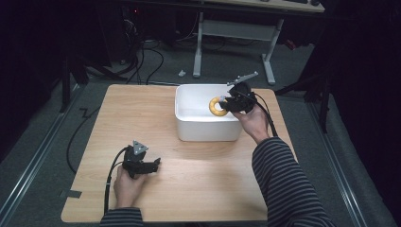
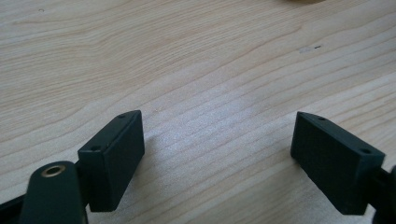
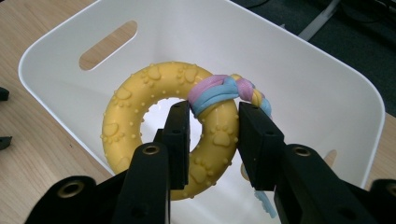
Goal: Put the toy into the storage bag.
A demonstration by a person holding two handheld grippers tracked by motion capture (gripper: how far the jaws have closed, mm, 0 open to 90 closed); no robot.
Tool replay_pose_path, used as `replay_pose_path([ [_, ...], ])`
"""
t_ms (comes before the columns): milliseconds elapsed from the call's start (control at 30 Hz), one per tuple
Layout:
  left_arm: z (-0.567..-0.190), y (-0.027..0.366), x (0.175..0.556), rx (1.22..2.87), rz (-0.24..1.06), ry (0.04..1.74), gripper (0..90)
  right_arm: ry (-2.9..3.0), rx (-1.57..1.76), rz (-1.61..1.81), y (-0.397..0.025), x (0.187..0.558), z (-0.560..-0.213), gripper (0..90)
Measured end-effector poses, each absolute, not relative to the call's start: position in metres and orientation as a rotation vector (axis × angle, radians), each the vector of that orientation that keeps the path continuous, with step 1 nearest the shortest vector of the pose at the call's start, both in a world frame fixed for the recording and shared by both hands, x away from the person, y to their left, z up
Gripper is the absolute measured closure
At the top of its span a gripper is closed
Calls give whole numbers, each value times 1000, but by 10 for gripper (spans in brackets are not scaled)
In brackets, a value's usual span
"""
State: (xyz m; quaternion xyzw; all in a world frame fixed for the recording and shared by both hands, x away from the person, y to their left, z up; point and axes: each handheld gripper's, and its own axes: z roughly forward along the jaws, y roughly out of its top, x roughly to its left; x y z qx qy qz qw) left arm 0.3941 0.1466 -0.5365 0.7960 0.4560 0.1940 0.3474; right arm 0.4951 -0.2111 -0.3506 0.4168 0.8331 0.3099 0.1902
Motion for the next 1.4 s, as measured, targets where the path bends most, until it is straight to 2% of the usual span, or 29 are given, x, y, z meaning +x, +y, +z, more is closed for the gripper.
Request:
replay_pose_path([
  [933,-537,146,394,2060,502,1184,177,2406,1240,810,-206,506,-376,664],
  [1400,-537,146,394,2061,501,1184,177,2428,1250,802,-204,507,-379,662],
])
